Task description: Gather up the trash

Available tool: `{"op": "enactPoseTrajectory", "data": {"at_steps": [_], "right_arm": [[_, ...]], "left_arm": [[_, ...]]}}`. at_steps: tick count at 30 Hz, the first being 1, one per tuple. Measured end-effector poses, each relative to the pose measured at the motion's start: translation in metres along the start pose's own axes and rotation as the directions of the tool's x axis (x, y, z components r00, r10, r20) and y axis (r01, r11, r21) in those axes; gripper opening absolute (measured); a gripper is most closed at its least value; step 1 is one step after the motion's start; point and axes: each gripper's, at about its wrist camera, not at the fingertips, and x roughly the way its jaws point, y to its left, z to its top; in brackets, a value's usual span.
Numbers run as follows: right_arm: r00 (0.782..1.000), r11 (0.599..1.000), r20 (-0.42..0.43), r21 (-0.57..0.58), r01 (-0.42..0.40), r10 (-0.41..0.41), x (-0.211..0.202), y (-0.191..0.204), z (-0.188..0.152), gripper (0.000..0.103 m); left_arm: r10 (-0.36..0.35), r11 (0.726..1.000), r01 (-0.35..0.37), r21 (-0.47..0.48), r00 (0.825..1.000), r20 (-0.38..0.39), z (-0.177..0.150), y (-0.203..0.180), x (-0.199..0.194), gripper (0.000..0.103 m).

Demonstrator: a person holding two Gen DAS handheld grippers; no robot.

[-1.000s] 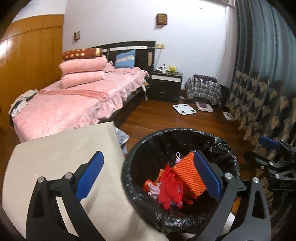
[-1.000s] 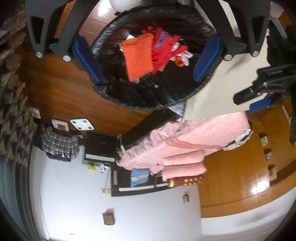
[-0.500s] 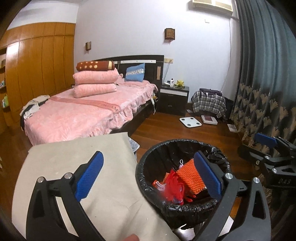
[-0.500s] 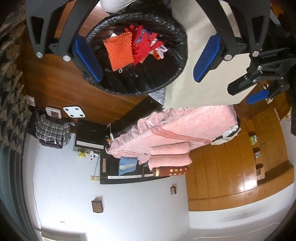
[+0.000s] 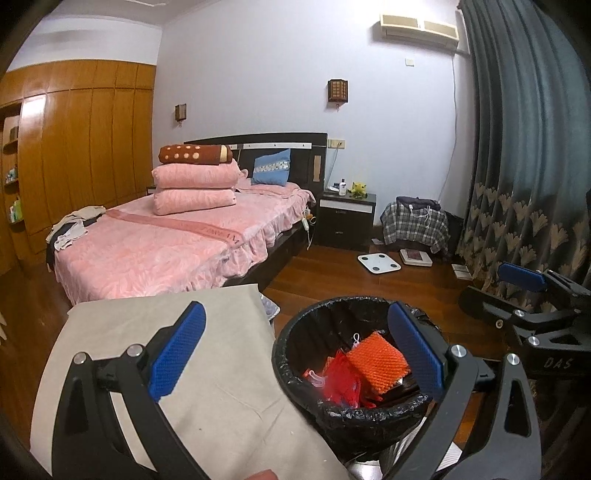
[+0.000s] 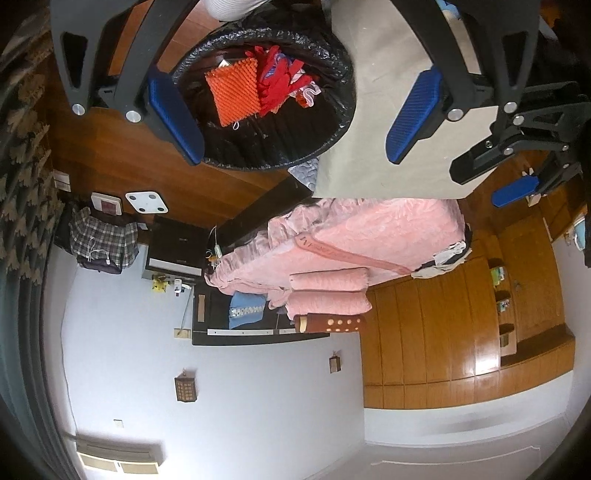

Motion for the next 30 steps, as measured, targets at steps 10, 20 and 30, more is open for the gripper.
{"op": "enactPoseTrajectory", "data": {"at_steps": [10,20,30], "right_arm": [[1.000,1.000,0.010,-0.004,0.004,-0.004,-0.007,0.002,-0.001,0.097],[1.000,1.000,0.011,-0.003,0.005,-0.005,-0.010,0.003,0.000,0.097],[1.000,1.000,0.012,-0.002,0.004,-0.004,-0.011,0.002,0.000,0.097]], "left_arm": [[-0.004,1.000,0.004,0.001,1.000,0.022,-0.002,-0.003,-0.011,0.096],[-0.004,1.000,0.004,0.001,1.000,0.023,-0.003,-0.002,-0.012,0.096],[-0.006,1.000,0.006,-0.002,1.000,0.022,-0.002,0.000,-0.012,0.096]]}}
